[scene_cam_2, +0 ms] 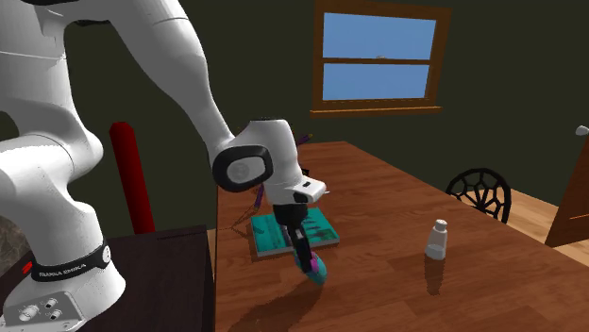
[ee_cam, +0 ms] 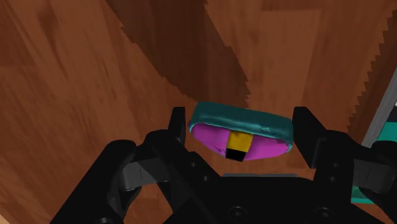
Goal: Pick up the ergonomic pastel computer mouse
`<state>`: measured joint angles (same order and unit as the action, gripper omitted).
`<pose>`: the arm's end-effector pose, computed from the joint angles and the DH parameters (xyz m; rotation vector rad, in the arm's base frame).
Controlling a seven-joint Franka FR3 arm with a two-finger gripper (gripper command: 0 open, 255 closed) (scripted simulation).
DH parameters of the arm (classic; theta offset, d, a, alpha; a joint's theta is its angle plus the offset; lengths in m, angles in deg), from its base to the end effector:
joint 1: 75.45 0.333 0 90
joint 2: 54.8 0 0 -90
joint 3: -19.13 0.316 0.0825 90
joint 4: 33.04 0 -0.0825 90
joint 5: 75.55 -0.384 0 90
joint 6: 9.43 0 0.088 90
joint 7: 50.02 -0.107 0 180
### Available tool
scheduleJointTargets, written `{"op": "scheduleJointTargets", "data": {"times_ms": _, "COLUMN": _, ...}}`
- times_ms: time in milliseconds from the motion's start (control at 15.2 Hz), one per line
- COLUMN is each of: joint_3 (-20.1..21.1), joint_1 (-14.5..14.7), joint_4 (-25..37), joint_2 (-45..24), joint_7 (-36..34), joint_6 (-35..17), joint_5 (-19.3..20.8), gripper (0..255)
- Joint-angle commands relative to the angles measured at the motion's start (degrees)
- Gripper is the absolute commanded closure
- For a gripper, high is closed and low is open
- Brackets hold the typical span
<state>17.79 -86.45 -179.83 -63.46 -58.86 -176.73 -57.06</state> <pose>0.4622 -0.0811 0.2299 3.0127 -0.0924 0.3033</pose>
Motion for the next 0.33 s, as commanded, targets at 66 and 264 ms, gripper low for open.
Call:
{"op": "scheduleJointTargets", "data": {"times_ms": 66, "joint_3": 0.9, "joint_1": -0.5, "joint_4": -0.2, "joint_2": 2.5, "joint_7": 1.7, "joint_6": 2.3, "joint_5": -1.9, "gripper": 255}}
{"op": "scheduleJointTargets", "data": {"times_ms": 264, "joint_3": 1.1, "joint_1": -0.6, "joint_4": -0.2, "joint_2": 3.5, "joint_7": 2.3, "joint_6": 3.2, "joint_5": -2.7, "gripper": 255}}
